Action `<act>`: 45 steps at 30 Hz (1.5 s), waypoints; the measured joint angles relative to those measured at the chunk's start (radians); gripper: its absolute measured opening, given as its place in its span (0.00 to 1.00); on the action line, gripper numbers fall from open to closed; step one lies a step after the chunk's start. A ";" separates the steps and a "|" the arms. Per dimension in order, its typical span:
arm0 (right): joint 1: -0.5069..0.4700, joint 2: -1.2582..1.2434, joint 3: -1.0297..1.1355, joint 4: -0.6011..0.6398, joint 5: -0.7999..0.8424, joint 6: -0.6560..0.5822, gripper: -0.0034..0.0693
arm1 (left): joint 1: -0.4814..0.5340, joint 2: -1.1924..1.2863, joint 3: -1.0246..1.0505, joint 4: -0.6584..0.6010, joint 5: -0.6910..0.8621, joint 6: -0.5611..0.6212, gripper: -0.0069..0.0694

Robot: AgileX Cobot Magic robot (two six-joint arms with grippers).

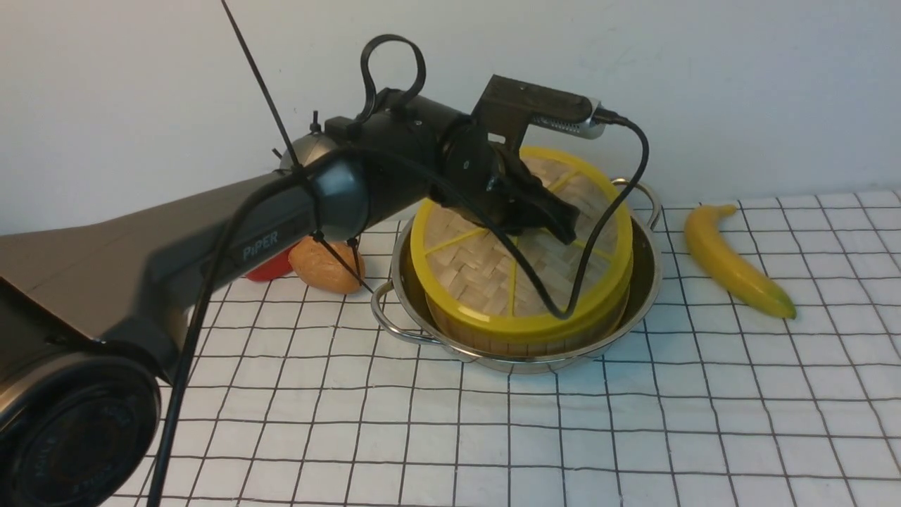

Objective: Place the steamer in the pot on the white tablecloth, and put the lid on the steamer.
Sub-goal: 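Place the yellow bamboo steamer lid onto the steamer in the pot with the left gripper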

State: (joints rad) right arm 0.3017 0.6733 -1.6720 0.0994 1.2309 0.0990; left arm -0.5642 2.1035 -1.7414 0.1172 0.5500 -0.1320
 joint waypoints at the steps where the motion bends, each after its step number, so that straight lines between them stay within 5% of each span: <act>1: 0.000 0.000 0.000 0.000 0.000 0.000 0.51 | 0.000 0.000 0.000 0.006 -0.001 -0.004 0.25; 45: 0.000 0.000 0.000 -0.002 0.000 0.000 0.51 | -0.023 0.057 -0.029 0.030 -0.078 -0.008 0.25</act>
State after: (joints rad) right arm 0.3017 0.6733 -1.6720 0.0977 1.2309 0.0990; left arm -0.5876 2.1606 -1.7700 0.1474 0.4721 -0.1397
